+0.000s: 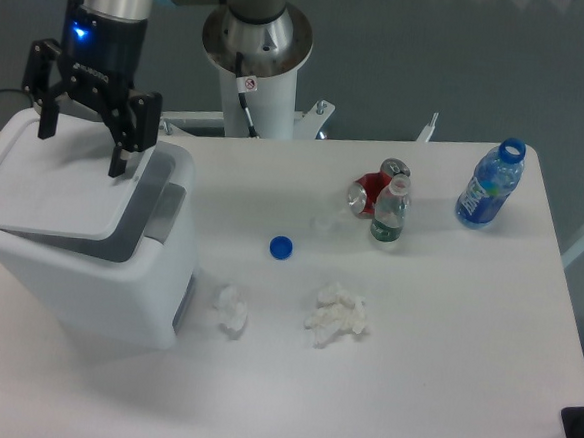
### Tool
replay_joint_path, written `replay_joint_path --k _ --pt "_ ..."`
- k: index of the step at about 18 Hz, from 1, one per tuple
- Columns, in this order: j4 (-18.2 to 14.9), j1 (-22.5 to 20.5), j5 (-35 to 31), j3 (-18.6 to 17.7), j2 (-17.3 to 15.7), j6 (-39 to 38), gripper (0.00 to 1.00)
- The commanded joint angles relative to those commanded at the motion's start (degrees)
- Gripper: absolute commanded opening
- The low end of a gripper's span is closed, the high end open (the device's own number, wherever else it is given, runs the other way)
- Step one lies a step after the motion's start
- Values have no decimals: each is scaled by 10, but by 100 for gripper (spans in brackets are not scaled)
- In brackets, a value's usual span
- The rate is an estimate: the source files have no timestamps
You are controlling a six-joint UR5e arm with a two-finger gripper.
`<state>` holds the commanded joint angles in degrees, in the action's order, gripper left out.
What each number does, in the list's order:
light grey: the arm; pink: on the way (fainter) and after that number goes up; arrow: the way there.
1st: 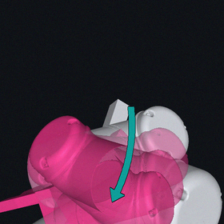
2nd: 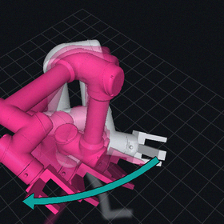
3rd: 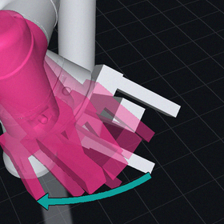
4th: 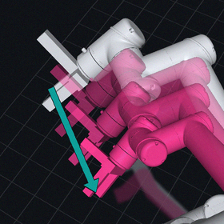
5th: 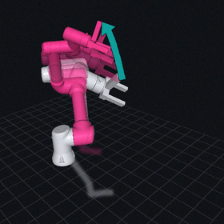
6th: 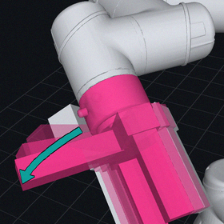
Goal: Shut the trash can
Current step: 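Push the upright lid forward and down onto the trash can, then press the gripper down on the closed lid and hold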
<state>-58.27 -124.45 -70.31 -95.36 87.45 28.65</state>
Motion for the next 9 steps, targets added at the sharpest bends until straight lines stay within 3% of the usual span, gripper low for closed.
replay_joint_path --k 9 --pt "1 -1 -2 -19 0 2 100"
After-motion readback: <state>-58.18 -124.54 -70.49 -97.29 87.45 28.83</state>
